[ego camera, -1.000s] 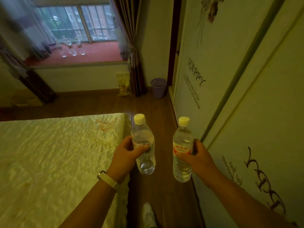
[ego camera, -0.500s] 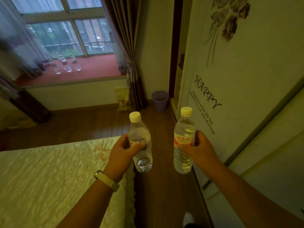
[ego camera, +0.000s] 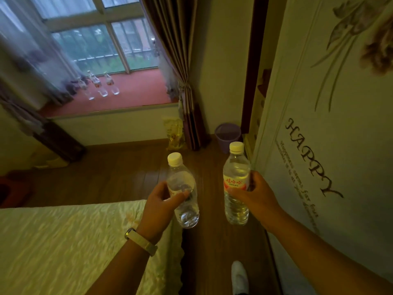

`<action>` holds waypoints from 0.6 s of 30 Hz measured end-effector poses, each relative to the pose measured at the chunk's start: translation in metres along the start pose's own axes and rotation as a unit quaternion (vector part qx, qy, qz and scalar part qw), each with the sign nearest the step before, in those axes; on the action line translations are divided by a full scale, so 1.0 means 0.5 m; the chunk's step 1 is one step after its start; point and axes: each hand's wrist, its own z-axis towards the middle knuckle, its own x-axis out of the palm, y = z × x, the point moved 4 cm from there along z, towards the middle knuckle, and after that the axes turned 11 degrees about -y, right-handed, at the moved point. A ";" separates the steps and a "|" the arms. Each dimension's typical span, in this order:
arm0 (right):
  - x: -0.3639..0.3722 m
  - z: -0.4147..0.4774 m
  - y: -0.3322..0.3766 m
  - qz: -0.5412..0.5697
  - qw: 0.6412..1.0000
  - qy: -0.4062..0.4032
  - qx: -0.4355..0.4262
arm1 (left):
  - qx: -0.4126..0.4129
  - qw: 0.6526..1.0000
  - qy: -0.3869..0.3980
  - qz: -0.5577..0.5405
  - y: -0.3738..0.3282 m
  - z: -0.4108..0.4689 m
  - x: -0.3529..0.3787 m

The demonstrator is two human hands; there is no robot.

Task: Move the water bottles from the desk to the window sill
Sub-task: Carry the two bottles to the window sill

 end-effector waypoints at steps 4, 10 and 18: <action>0.021 0.131 0.048 -0.013 0.999 0.040 -0.011 | 0.009 0.999 -0.038 -0.007 -0.051 0.099 0.041; 0.068 0.265 0.108 -0.006 0.998 0.059 -0.023 | 0.006 0.997 -0.068 -0.034 -0.090 0.216 0.051; 0.189 0.443 0.123 -0.037 0.995 0.089 -0.008 | 0.003 0.995 -0.091 -0.048 -0.061 0.426 0.016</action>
